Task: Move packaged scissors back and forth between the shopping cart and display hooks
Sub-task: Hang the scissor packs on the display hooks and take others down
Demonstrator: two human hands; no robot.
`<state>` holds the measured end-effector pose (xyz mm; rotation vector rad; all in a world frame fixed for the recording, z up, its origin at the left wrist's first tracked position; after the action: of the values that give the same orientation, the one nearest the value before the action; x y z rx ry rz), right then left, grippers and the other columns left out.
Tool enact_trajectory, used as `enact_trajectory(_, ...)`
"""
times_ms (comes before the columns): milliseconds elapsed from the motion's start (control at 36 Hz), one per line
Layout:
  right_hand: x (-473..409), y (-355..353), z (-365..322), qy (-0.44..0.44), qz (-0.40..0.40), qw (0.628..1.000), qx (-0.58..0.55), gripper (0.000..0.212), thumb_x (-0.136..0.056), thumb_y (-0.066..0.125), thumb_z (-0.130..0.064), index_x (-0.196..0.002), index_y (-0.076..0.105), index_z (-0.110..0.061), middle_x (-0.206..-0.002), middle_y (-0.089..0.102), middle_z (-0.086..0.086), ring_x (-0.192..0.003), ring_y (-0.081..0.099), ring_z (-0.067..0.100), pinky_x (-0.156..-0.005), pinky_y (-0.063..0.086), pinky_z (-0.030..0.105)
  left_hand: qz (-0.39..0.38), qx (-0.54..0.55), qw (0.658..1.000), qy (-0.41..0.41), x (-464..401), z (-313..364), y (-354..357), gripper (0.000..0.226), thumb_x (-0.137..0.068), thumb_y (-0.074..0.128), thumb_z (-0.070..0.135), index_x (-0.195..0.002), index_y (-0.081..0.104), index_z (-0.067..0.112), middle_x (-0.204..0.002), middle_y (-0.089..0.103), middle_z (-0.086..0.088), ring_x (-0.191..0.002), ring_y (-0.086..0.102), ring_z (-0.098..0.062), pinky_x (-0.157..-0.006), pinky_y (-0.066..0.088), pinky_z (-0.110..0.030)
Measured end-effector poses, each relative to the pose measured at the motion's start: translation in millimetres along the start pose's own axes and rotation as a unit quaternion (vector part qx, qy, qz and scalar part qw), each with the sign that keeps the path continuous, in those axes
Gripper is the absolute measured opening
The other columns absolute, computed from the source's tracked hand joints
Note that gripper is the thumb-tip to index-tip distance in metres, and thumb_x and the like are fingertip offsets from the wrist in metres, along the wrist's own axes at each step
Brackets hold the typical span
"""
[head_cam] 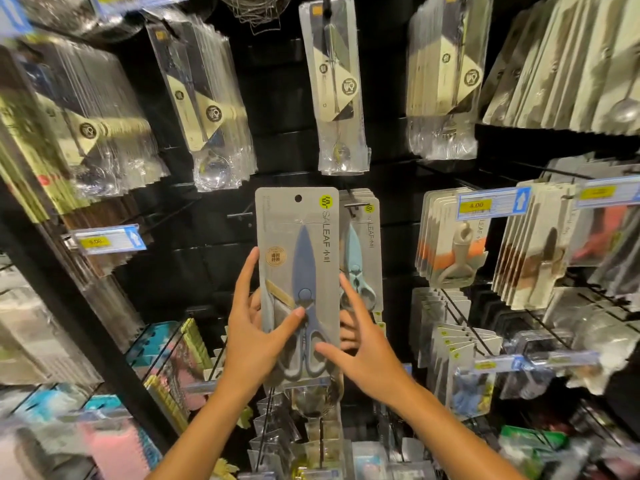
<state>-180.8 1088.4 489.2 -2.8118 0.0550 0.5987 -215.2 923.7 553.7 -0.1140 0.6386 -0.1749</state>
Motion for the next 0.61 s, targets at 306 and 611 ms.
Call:
enact_trajectory(306,18,-15,25,0.047,0.019,0.998,0.046,0.101,-0.092,0.074,-0.021,-0.15,0.004,-0.064,-0.132,0.06,-0.024,-0.113,0.067,0.0,-0.094,0.059,0.032,-0.049,-0.009,0.998,-0.037,-8,-18,16,0.115,-0.077,0.085,0.008,-0.158,0.013,0.044,-0.133,0.063,0.008,-0.121,0.065,-0.011,-0.088,0.059,-0.026)
enact_trajectory(611,34,-47,43,0.074,0.069,0.993,0.055,0.103,-0.091,0.076,-0.018,-0.152,0.004,-0.06,-0.132,0.062,-0.019,-0.109,0.07,0.004,-0.093,0.058,0.031,-0.14,-0.065,0.986,-0.056,-20,-31,59,0.117,-0.081,0.085,0.011,-0.158,0.004,0.047,-0.133,0.061,0.011,-0.119,0.063,-0.002,-0.093,0.058,-0.028)
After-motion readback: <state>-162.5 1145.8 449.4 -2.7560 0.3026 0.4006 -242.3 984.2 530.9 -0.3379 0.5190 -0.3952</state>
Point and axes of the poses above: each hand's wrist, its own x-axis away from the middle knuckle, its own y-axis out of the palm, z = x × y, the point moved 8 cm from there along -x, towards the middle knuckle
